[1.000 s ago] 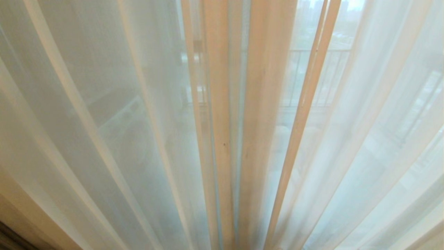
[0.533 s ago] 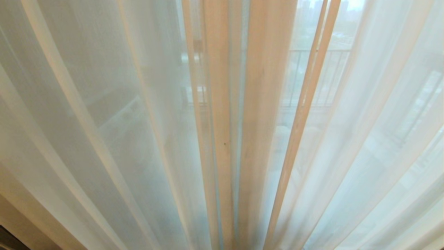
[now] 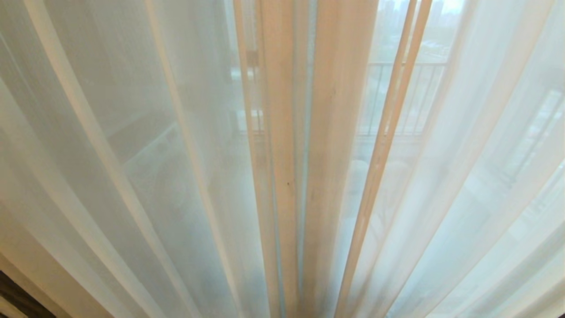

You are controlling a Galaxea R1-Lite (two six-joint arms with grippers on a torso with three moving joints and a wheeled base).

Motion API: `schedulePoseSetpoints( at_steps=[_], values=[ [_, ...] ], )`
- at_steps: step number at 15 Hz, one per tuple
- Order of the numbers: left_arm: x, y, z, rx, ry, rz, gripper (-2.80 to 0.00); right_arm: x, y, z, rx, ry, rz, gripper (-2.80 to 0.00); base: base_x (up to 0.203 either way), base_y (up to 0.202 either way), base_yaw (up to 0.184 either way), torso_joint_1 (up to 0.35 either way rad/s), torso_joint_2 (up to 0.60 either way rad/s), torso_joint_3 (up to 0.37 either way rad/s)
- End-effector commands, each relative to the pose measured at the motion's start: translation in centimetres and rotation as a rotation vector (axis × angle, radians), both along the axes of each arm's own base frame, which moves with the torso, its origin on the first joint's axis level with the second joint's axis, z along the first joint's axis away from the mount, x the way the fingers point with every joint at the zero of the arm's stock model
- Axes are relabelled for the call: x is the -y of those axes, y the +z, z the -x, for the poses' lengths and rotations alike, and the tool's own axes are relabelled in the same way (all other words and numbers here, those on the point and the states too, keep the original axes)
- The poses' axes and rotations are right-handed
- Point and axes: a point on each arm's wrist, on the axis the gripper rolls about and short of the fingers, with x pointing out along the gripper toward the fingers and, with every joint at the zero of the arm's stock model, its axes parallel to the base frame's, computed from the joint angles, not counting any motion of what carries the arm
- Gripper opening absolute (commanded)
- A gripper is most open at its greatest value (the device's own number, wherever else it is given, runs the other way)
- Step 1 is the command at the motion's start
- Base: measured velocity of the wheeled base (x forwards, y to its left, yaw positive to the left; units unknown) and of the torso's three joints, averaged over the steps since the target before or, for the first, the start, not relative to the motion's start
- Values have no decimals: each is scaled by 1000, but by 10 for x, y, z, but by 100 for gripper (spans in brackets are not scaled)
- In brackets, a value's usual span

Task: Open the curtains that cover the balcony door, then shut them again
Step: Pull the outer curtains open on both sides, then pull the inner curtains open on both sides

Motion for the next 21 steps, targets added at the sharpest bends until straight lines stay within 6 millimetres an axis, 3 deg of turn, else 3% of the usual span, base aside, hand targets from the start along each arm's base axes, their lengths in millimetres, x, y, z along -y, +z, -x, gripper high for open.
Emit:
schedulePoseSetpoints(
  at_steps=[1, 13, 17, 21],
  values=[
    [0, 0, 0, 2, 1, -1, -280, 0, 0, 0, 0, 0, 1, -280, 0, 0, 0, 0, 0, 0],
    [0, 3, 1, 12, 0, 1, -280, 0, 0, 0, 0, 1, 1, -280, 0, 0, 0, 0, 0, 0],
    [0, 26, 12, 38, -19, 0, -280, 0, 0, 0, 0, 0, 1, -280, 0, 0, 0, 0, 0, 0],
    [4, 65, 14, -9, -190, 0, -280, 0, 0, 0, 0, 1, 1, -280, 0, 0, 0, 0, 0, 0]
  ],
)
